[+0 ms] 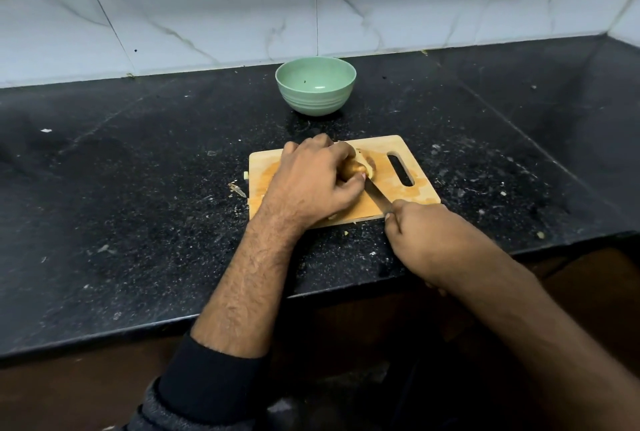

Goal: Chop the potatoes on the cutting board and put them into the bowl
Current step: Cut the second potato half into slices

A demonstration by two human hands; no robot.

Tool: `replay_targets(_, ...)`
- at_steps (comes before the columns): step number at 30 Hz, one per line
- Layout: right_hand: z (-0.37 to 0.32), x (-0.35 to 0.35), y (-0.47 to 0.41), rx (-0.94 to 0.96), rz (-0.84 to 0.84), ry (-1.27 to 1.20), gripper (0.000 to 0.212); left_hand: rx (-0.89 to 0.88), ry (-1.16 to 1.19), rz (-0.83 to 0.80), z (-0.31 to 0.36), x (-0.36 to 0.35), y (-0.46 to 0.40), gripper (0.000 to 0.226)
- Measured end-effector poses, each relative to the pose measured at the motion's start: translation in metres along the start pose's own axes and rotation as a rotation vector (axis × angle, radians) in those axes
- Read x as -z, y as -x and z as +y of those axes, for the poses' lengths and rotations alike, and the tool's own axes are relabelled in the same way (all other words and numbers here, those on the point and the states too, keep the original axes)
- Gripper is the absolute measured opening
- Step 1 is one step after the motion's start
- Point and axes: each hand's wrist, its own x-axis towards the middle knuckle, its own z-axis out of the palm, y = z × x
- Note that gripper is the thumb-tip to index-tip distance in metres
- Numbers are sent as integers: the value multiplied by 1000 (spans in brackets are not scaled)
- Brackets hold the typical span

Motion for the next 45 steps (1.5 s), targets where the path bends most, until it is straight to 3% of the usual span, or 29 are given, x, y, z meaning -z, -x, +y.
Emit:
replay_targets(6, -13, 3, -21, -38, 0, -9, 30, -22, 28, -11, 4, -2, -1, 55)
replay_targets(12, -3, 1, -19, -53, 24, -38, 30, 42, 215, 83, 4, 5, -2, 54)
replay_targets(21, 12, 2, -14, -41, 51, -53, 33, -36, 62, -83, 8, -1, -4, 55)
replay_targets(24, 14, 0, -12, -17, 52, -55, 33, -32, 21, -68, 6, -2, -2, 60)
replay_targets(27, 14, 0, -6, 23, 65, -66, 38, 0, 136, -28, 0, 0, 0, 66)
replay_targets(33, 14, 4, 3, 82, 184, -91, 38, 109, 78, -53, -5, 3, -2, 55)
replay_targets(45, 5, -8, 7, 85, 204, -80, 33, 187, 89, -66, 1, 8, -2, 48)
